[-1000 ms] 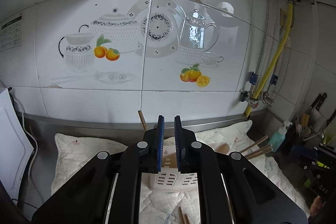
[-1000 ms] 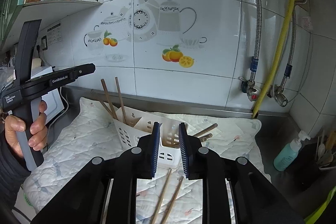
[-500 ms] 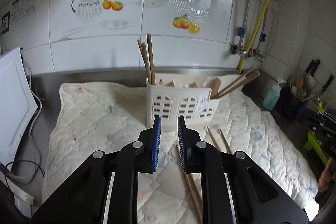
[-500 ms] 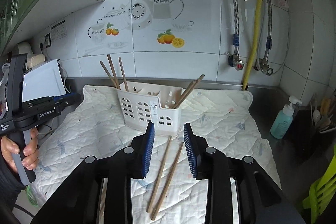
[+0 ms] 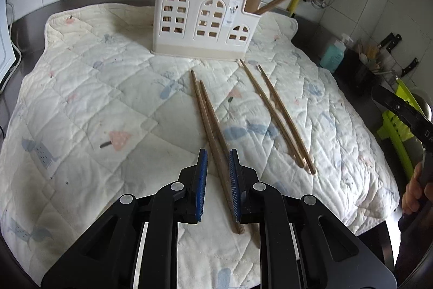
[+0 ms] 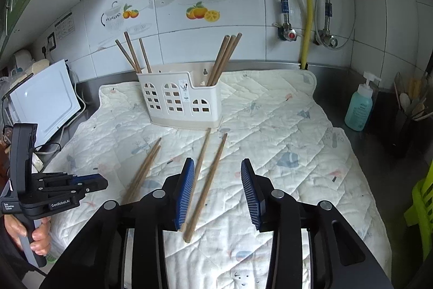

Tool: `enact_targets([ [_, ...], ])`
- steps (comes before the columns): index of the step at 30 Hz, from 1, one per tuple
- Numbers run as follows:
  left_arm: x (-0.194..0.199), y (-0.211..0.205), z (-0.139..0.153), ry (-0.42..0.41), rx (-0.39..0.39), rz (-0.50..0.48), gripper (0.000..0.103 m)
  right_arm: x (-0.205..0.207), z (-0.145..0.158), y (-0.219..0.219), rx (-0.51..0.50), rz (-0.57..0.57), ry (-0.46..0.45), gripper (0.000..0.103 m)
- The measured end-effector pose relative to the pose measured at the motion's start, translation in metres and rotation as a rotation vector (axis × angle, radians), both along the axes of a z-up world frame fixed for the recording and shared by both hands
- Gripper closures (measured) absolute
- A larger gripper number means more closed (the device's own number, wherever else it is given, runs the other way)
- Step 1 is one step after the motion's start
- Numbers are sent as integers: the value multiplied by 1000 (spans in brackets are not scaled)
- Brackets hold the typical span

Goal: Organize utensils
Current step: 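Move the left tool to a chopstick and close on it while the right tool grasps another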

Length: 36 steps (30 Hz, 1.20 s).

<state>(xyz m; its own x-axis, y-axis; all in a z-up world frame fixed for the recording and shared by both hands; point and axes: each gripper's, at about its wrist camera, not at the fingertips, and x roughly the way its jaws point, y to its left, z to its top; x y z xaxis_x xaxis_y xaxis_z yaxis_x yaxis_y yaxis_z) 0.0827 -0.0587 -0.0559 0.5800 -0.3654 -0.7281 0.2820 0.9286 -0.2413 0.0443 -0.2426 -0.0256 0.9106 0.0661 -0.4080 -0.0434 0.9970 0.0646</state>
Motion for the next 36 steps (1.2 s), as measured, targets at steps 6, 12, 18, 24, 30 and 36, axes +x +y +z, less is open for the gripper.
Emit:
enact_targets([
  [6,-1,-11,-22,60,16,-5,87,7,-22,-2,11,-16,50,68],
  [12,3,-16,-33,91,41,9,87,11,-41,-1,31,-22,90,68],
  [18,4,-21,-36,80,83,23,90,13,-53,3,55,-14,117,68],
  [24,7,-20,-35,67,123,49,95,16,-69,16,46,-5,145,73],
  [30,7,-21,-35,61,127,44,95,29,-83,24,89,21,182,83],
  [36,9,-18,-36,71,103,24,94,41,-92,28,105,16,218,84],
])
